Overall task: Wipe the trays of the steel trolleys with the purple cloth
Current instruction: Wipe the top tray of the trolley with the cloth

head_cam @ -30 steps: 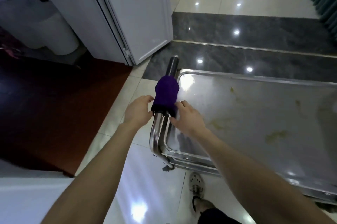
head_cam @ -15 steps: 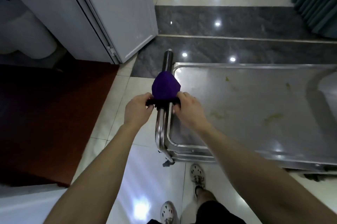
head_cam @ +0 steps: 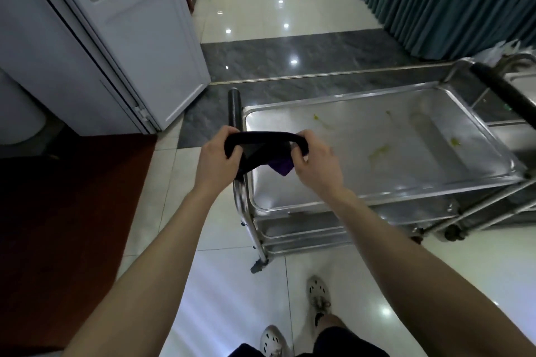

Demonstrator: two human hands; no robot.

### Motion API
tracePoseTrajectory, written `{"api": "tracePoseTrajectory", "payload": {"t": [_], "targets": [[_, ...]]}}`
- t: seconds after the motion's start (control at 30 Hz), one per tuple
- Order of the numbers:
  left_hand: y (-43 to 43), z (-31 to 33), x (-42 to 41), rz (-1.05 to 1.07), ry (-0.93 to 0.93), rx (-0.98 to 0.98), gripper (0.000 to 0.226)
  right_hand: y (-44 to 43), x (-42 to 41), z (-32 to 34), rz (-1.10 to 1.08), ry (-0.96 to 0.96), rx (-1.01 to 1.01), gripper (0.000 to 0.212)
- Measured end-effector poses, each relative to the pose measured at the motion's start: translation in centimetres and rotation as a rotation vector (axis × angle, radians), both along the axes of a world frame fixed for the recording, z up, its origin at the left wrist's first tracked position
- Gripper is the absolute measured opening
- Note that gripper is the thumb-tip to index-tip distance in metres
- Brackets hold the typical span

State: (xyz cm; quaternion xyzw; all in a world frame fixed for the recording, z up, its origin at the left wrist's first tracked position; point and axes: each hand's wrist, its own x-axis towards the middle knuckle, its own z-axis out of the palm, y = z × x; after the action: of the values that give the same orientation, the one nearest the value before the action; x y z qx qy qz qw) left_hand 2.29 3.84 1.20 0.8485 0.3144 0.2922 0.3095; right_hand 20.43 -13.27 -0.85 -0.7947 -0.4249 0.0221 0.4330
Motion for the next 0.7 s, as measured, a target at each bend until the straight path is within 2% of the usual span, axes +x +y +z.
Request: {"api": "tracePoseTrajectory", "payload": {"t": [0.13,0.23,0.37,0.43,0.5,0.63,0.7], "targets": [[-0.4,2.2,2.6,-0.034,-0.068,0.032,0.026,-0.9,2.9,4.0,-0.025,-0.045,0.122,0.018],[-0.5,4.3,5.5,-0.047,-0.144,0.023,0.024,-1.4,5.5,6.9,-0.034,-0.030,0.175,0.014],[-1.1,4.7,8.4,0.009,-0.195,-0.086,0.036,-2.3,8.8,9.0,-0.010,0.015,0.125,0.013],[-2.2,3.5,9.1,-0.001,-0.178,-0.035,0.034,-2.7,10.1,9.8,0.023,0.032,0.089,0.023],[-4.1,1.8,9.5,-0.057,-0.138,0.032,0.026,-2.8,10.9,10.5,0.050,0.022,0.033,0.031],[-8.5,-0.2,10.8,-0.203,-0.039,-0.073,0.046,-2.6,12.0,10.6,0.125,-0.032,-0.089,0.027],[-9.5,-0.8,12.0,-0.253,0.012,-0.019,0.049,-2.6,12.2,10.2,0.184,-0.003,-0.133,0.024]]}}
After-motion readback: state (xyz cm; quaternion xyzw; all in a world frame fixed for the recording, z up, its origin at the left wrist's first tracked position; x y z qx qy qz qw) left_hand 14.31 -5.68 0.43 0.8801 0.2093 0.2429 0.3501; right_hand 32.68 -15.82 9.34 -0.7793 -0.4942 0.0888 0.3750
